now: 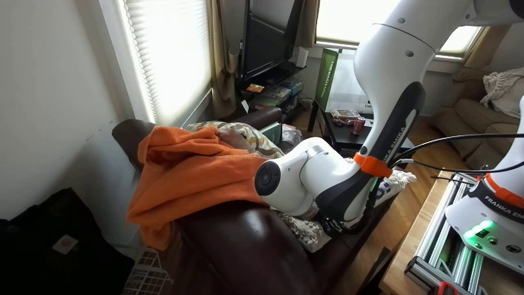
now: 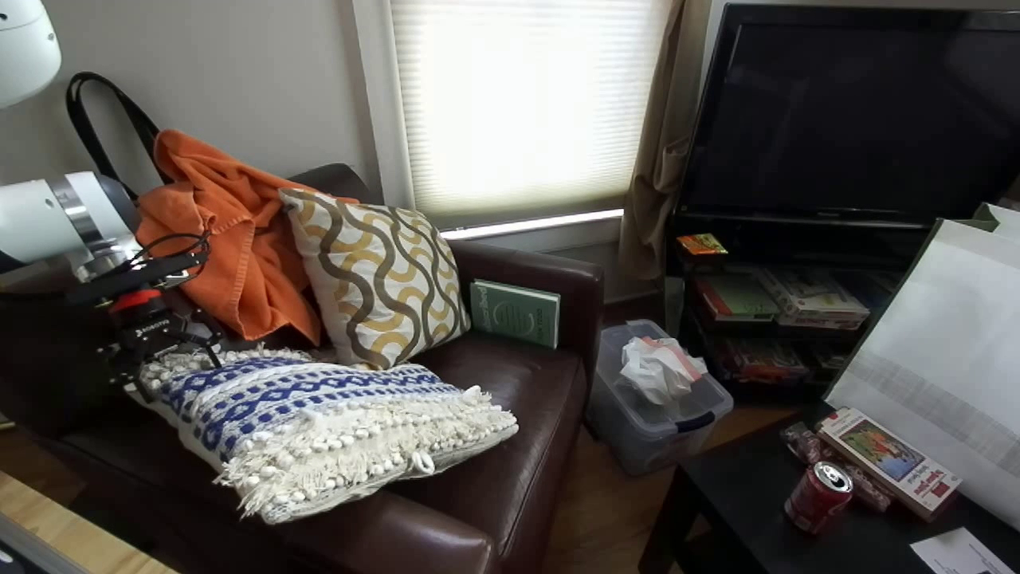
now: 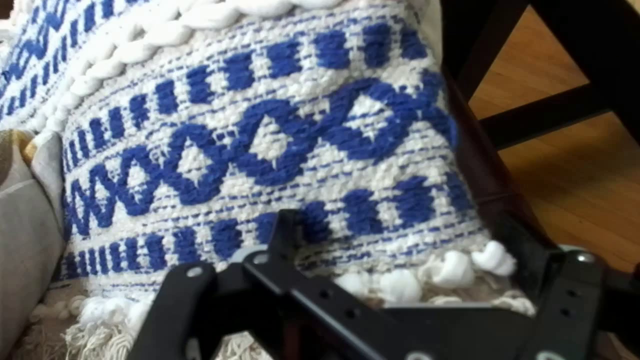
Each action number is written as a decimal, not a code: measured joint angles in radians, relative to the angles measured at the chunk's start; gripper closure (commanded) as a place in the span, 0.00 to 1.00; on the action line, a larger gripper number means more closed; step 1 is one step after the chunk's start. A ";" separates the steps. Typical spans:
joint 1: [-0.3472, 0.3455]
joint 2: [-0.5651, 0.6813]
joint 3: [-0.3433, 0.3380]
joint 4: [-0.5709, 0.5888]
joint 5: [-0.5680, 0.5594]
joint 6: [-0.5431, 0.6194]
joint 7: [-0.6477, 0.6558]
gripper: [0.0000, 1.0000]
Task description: Stack up the pillows on the sofa
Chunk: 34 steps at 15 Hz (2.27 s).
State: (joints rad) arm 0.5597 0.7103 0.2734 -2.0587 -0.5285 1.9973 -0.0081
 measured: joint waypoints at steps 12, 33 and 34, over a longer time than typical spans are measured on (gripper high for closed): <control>-0.036 -0.009 -0.018 -0.063 0.007 0.207 0.047 0.41; -0.102 -0.543 -0.123 -0.537 0.000 0.472 0.512 0.96; -0.108 -0.586 -0.122 -0.563 -0.001 0.474 0.539 0.81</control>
State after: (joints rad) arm 0.4513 0.1238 0.1519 -2.6213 -0.5296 2.4710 0.5309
